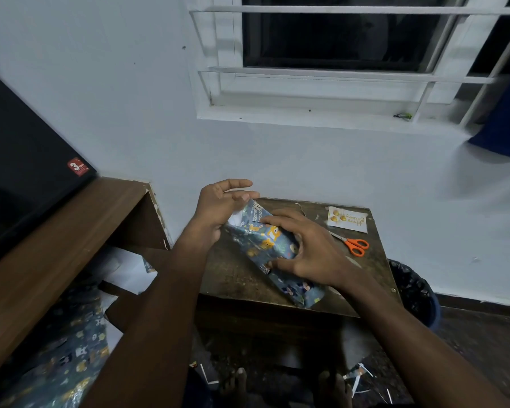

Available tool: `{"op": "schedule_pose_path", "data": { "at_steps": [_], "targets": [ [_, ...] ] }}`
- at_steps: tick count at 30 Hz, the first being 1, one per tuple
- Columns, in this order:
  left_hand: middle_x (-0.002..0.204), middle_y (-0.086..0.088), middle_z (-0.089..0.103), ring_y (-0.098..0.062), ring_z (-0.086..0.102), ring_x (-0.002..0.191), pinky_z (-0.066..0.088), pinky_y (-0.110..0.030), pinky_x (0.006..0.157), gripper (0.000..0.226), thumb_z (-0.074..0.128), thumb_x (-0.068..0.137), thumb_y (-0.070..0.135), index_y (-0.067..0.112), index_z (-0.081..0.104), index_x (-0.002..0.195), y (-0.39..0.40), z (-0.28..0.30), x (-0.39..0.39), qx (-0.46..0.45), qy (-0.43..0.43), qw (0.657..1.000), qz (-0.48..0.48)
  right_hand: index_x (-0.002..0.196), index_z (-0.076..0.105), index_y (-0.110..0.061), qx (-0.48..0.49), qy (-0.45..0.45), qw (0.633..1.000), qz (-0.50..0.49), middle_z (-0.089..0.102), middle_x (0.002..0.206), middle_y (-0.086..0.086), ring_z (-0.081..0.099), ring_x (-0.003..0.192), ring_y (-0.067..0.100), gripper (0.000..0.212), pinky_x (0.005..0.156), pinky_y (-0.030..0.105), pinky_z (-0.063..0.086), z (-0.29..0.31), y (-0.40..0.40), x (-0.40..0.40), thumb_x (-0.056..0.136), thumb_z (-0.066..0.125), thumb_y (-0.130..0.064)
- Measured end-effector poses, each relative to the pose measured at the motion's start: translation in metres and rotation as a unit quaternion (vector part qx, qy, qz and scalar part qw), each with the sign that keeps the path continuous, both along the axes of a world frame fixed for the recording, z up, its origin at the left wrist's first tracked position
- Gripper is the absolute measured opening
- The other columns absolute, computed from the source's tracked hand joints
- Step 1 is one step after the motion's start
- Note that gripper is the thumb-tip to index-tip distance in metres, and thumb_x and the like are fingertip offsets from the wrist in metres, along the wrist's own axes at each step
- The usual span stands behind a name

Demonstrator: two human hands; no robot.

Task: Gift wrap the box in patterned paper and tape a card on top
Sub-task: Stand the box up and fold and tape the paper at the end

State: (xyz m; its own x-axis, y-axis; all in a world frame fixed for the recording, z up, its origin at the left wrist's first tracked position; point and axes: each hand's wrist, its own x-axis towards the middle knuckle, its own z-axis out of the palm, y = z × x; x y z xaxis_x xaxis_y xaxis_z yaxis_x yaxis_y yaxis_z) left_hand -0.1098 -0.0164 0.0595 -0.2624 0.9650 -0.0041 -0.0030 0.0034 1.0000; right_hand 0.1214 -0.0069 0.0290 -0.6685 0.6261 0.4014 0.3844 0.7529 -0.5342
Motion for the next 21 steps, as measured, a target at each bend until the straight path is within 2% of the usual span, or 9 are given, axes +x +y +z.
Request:
{"op": "schedule_pose_path", "data": {
  "at_steps": [3, 5, 7, 9, 10, 12, 15, 18, 21],
  "targets": [
    [0.098, -0.008, 0.082, -0.020, 0.078, 0.093, 0.063, -0.032, 0.082, 0.022, 0.063, 0.100, -0.005, 0.012, 0.074, 0.110, 0.000, 0.001, 0.002, -0.008, -0.059, 0.998, 0.031, 0.146, 0.057, -0.031, -0.016, 0.015, 1.000, 0.004, 0.051, 0.147, -0.021, 0.057, 0.127, 0.004, 0.082, 0.095, 0.043, 0.056, 0.001, -0.002, 0.000, 0.070, 0.087, -0.036],
    [0.097, -0.003, 0.081, -0.012, 0.078, 0.087, 0.060, -0.023, 0.080, 0.023, 0.058, 0.104, 0.000, 0.011, 0.072, 0.119, 0.003, 0.001, -0.002, -0.019, -0.101, 0.992, 0.077, 0.145, 0.058, -0.031, -0.036, 0.029, 0.999, 0.004, 0.051, 0.147, -0.021, 0.056, 0.129, 0.003, 0.082, 0.100, 0.043, 0.054, 0.001, -0.003, 0.000, 0.070, 0.090, -0.035],
    [0.102, 0.000, 0.080, -0.005, 0.077, 0.083, 0.055, -0.019, 0.079, 0.026, 0.051, 0.109, 0.011, 0.013, 0.068, 0.130, 0.005, 0.001, -0.006, -0.052, -0.143, 0.984, 0.088, 0.145, 0.059, -0.032, -0.055, 0.049, 0.997, -0.007, 0.052, 0.146, -0.021, 0.055, 0.130, 0.003, 0.082, 0.104, 0.042, 0.052, 0.001, -0.002, 0.002, 0.071, 0.093, -0.035],
    [0.107, 0.000, 0.077, -0.004, 0.073, 0.076, 0.054, -0.020, 0.065, 0.031, 0.048, 0.112, 0.026, 0.013, 0.064, 0.135, 0.002, 0.002, -0.002, -0.102, -0.173, 0.977, 0.070, 0.144, 0.060, -0.032, -0.067, 0.074, 0.995, -0.029, 0.054, 0.143, -0.020, 0.055, 0.129, 0.001, 0.083, 0.105, 0.040, 0.051, 0.002, -0.001, 0.004, 0.070, 0.096, -0.035],
    [0.110, -0.001, 0.075, -0.007, 0.072, 0.081, 0.054, -0.023, 0.067, 0.037, 0.048, 0.111, 0.037, 0.013, 0.065, 0.135, 0.001, 0.002, 0.003, -0.124, -0.176, 0.975, 0.054, 0.144, 0.060, -0.031, -0.071, 0.089, 0.993, -0.039, 0.055, 0.142, -0.019, 0.055, 0.128, 0.000, 0.083, 0.105, 0.038, 0.052, 0.002, -0.001, 0.004, 0.070, 0.097, -0.034],
    [0.120, -0.005, 0.073, -0.017, 0.070, 0.102, 0.056, -0.032, 0.080, 0.050, 0.045, 0.108, 0.057, 0.016, 0.067, 0.126, 0.000, 0.001, 0.010, -0.146, -0.178, 0.973, 0.011, 0.144, 0.061, -0.028, -0.075, 0.117, 0.989, -0.054, 0.056, 0.141, -0.018, 0.055, 0.128, 0.000, 0.083, 0.106, 0.036, 0.052, 0.002, 0.000, 0.004, 0.069, 0.098, -0.030],
    [0.128, -0.009, 0.075, -0.026, 0.070, 0.120, 0.055, -0.043, 0.103, 0.064, 0.040, 0.104, 0.068, 0.016, 0.068, 0.127, 0.000, 0.003, 0.020, -0.121, -0.182, 0.974, -0.060, 0.144, 0.061, -0.026, -0.061, 0.124, 0.988, -0.069, 0.055, 0.142, -0.017, 0.053, 0.130, -0.001, 0.082, 0.107, 0.035, 0.051, 0.002, 0.001, 0.003, 0.071, 0.097, -0.029],
    [0.130, -0.010, 0.074, -0.028, 0.068, 0.125, 0.049, -0.050, 0.113, 0.071, 0.037, 0.103, 0.071, 0.015, 0.066, 0.135, -0.001, 0.004, 0.022, -0.089, -0.167, 0.978, -0.087, 0.144, 0.060, -0.027, -0.047, 0.117, 0.989, -0.081, 0.054, 0.141, -0.017, 0.052, 0.129, -0.002, 0.081, 0.105, 0.033, 0.051, 0.002, 0.001, 0.006, 0.071, 0.096, -0.032],
    [0.132, -0.011, 0.073, -0.029, 0.069, 0.123, 0.050, -0.054, 0.112, 0.073, 0.046, 0.098, 0.074, 0.018, 0.061, 0.142, 0.000, 0.005, 0.018, -0.062, -0.154, 0.982, -0.089, 0.145, 0.059, -0.026, -0.030, 0.103, 0.990, -0.088, 0.052, 0.142, -0.016, 0.053, 0.127, -0.002, 0.081, 0.103, 0.032, 0.051, 0.004, 0.001, 0.007, 0.071, 0.093, -0.033]
  ]
}}
